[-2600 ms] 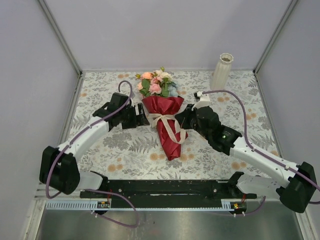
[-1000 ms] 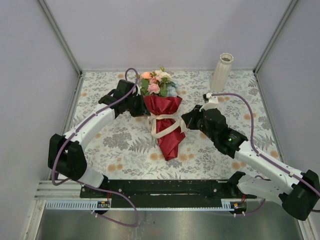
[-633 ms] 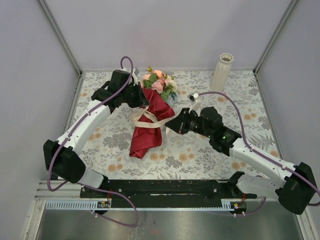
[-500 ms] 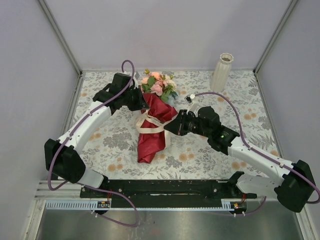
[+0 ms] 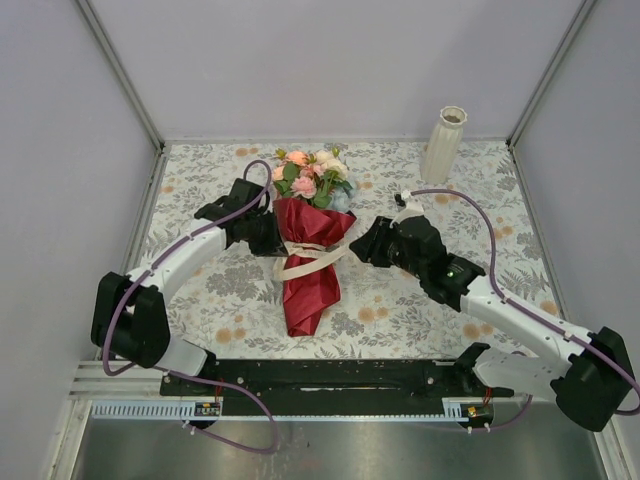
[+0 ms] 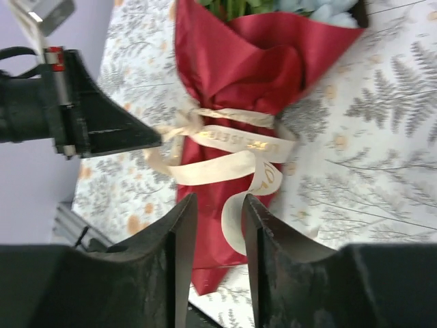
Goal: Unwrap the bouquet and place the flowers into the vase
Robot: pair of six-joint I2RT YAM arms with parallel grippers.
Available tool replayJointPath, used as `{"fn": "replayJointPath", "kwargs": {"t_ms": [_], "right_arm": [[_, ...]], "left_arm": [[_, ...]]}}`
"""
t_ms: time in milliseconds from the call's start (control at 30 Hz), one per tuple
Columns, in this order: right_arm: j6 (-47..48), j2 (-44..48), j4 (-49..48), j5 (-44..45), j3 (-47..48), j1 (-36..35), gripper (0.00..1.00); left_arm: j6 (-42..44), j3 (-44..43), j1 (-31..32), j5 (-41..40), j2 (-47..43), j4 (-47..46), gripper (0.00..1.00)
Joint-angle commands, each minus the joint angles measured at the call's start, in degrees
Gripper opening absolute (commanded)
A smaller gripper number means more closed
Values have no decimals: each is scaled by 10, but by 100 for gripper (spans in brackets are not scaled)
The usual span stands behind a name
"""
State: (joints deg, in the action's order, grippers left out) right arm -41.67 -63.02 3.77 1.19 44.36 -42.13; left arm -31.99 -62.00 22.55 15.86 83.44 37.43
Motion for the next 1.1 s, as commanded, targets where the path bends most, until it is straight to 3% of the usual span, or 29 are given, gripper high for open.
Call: {"fn": "replayJointPath", "kwargs": {"t_ms": [0,200,367,467,733,1067], "right_arm": [[59,39,32,78,-2,6,46],[184,6,-9,59,47,6,45],[226,-72,-24,22,120,6,46],[265,-130,-77,-51,139,8,48],[338,-263,-112,-212,187,16,54],[382,-337,-126,-221,181,18,57]], "left_arm": [[21,-5,-7,-18,-33,-9,0],[41,-21,-13,-10,-36,3,0],[45,-26,-13,5,-41,1,0],[38,-11,-13,21,-42,-10,0],[29,7,-15,44,-32,-28,0],[31,14,-15,33,-21,-24,0]]}}
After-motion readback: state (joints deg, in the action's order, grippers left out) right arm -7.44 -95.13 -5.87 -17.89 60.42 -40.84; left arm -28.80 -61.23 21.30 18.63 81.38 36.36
